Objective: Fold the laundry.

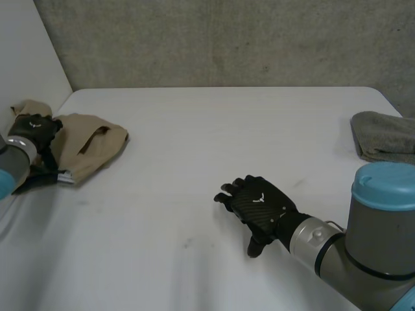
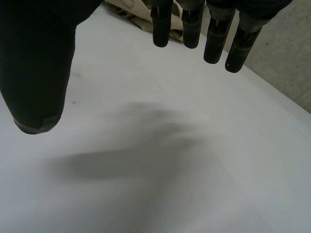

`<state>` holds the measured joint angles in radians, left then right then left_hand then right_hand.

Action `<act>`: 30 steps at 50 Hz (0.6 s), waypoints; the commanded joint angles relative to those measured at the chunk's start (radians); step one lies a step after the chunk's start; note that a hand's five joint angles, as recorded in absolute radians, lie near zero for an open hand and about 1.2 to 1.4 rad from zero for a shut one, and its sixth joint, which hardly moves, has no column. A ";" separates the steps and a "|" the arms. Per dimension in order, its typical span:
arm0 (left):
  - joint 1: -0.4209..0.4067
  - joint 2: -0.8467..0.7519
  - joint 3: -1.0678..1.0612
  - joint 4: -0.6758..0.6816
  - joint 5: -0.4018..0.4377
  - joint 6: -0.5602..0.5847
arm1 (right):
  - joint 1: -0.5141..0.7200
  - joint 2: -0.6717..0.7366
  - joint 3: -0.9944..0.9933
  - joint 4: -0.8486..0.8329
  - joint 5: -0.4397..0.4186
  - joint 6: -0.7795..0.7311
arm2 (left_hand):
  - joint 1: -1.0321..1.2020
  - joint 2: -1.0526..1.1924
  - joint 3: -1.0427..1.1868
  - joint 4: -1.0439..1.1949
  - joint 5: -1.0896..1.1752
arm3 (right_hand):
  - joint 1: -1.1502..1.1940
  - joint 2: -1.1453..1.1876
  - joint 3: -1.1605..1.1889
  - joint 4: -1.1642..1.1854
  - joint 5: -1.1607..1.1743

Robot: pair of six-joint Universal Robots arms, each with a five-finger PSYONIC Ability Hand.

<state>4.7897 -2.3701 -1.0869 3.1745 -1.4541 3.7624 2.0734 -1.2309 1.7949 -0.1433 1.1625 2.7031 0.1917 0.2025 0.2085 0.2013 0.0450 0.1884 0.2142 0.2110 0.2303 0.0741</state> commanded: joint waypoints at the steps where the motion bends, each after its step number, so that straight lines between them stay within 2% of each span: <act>1: -0.001 -0.100 0.096 0.002 -0.072 0.033 | -0.007 -0.013 0.029 -0.019 0.005 0.000 | 0.927 0.916 0.910 0.917 0.899 | -0.014 -0.040 -0.036 -0.056 -0.074; 3: -0.008 -0.106 0.105 0.004 -0.081 0.033 | -0.009 -0.018 0.027 -0.019 0.008 0.000 | 1.203 1.193 1.187 1.194 1.176 | -0.014 -0.040 -0.036 -0.056 -0.074; 7: -0.037 -0.106 0.120 0.002 -0.117 0.027 | -0.042 -0.039 0.032 -0.019 0.014 -0.002 | 1.205 1.194 1.188 1.195 1.177 | -0.014 -0.040 -0.036 -0.056 -0.074; 11: -0.108 -0.084 0.116 -0.007 -0.160 0.001 | -0.091 -0.073 0.035 -0.018 0.017 -0.002 | 1.205 1.194 1.188 1.195 1.177 | -0.014 -0.040 -0.036 -0.056 -0.074; 15: -0.206 0.067 0.075 -0.044 -0.160 -0.142 | -0.134 -0.096 0.026 -0.019 0.022 0.003 | 1.205 1.194 1.188 1.195 1.177 | -0.014 -0.040 -0.036 -0.056 -0.074; 16: -0.244 0.142 0.043 -0.059 -0.158 -0.226 | -0.148 -0.099 0.023 -0.019 0.025 0.003 | 1.205 1.194 1.188 1.195 1.177 | -0.014 -0.040 -0.036 -0.056 -0.074; 19: -0.310 0.241 0.003 -0.071 -0.146 -0.355 | -0.203 -0.114 0.006 -0.019 0.061 0.013 | 1.205 1.194 1.188 1.195 1.177 | -0.014 -0.040 -0.036 -0.056 -0.074; 20: -0.365 0.303 -0.023 -0.073 -0.131 -0.428 | -0.217 -0.116 0.001 -0.019 0.074 0.015 | 1.205 1.194 1.188 1.195 1.177 | -0.014 -0.040 -0.036 -0.056 -0.074; 24: -0.505 0.434 -0.114 -0.070 -0.085 -0.580 | -0.260 -0.117 -0.019 -0.033 0.121 0.017 | 1.205 1.194 1.188 1.195 1.177 | -0.014 -0.040 -0.036 -0.056 -0.074; 27: -0.588 0.465 -0.175 -0.067 -0.066 -0.642 | -0.279 -0.117 -0.026 -0.048 0.144 0.017 | 1.205 1.194 1.188 1.195 1.177 | -0.014 -0.040 -0.036 -0.056 -0.074; 30: -0.718 0.440 -0.231 -0.065 -0.048 -0.687 | -0.294 -0.117 -0.029 -0.052 0.155 0.017 | 1.205 1.194 1.188 1.195 1.177 | -0.014 -0.040 -0.036 -0.056 -0.074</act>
<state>4.2841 -1.9544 -1.2015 3.1033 -1.5466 3.1936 1.8158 -1.3502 1.7790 -0.1775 1.2781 2.7194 1.1059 1.1915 1.1870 1.1941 0.9688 0.1883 0.2142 0.2110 0.2303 0.0741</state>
